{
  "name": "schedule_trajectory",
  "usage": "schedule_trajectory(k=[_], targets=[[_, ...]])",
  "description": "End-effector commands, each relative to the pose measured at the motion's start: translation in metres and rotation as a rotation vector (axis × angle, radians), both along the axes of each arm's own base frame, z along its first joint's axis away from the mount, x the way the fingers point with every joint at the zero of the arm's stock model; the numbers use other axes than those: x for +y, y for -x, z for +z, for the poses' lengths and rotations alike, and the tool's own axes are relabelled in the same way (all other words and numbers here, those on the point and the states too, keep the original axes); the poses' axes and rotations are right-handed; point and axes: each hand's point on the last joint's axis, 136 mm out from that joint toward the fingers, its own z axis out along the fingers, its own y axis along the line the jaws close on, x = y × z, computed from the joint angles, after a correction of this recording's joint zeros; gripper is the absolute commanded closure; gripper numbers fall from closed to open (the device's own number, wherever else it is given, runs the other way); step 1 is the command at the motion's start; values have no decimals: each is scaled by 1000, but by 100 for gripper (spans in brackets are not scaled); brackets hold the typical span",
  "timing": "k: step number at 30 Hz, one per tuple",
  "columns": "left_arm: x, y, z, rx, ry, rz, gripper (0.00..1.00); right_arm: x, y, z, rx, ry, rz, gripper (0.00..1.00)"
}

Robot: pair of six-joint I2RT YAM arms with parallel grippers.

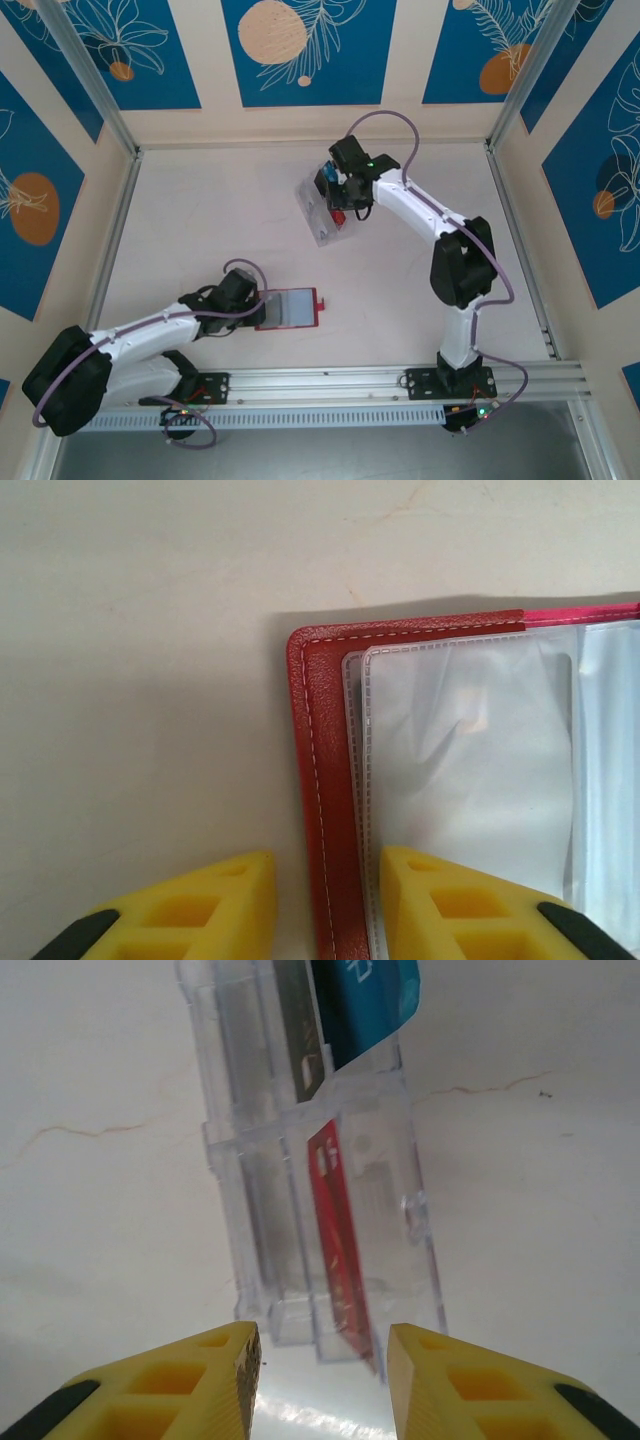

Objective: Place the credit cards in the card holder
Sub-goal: Pick up the credit card from the storage box.

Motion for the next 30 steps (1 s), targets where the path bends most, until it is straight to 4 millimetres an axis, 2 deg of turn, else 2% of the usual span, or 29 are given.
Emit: schedule_trajectory(k=[1,10,18,25,30], targets=[[-6,6,-7,14,31,-16,69,-6,-6,-9,24,74,34,60],[-6,7,-8,11,34,-14,69,0,-20,-23,37,100,62,61],[-7,7,-7,9,43,-12,69,9,-18,-32,65,77,89,65],[-7,7,-7,9,45,-10,69,12,-17,-36,72,91,103,67],[-6,8,-7,9,45,-7,69,12,-15,-34,67,101,107,71]])
